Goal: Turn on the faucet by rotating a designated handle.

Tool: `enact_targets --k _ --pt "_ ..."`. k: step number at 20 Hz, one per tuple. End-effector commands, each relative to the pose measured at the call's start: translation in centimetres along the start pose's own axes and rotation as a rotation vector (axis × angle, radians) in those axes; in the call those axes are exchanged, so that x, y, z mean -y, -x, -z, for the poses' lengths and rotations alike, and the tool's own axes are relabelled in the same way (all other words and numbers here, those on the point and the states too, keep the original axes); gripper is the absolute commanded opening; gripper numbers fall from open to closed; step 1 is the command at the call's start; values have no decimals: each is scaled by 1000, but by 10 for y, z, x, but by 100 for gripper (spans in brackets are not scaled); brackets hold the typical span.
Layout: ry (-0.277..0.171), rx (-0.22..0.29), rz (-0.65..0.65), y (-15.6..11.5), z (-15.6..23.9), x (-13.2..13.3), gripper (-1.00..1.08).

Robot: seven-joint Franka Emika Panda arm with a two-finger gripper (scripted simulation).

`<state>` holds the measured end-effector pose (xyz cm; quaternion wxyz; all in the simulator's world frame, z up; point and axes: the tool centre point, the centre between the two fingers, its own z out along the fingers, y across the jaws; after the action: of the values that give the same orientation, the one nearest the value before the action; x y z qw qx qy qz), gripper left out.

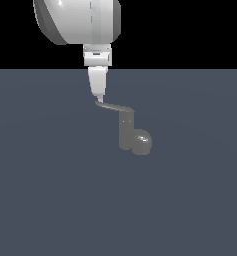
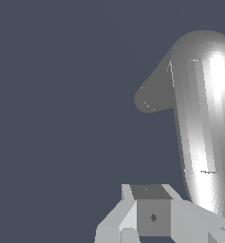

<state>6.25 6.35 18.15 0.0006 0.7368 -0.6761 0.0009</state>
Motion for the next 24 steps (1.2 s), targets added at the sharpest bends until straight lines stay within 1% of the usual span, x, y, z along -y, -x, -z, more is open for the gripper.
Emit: enact_targets --k 1,6,16,24 --pt "0 0 -32 -5 -6 5 -100" --pt "1 1 -58 -9 -11 10 -100" --pt "0 2 -48 -8 -8 8 -100" --pt "0 2 -48 -3 -8 -15 -100"
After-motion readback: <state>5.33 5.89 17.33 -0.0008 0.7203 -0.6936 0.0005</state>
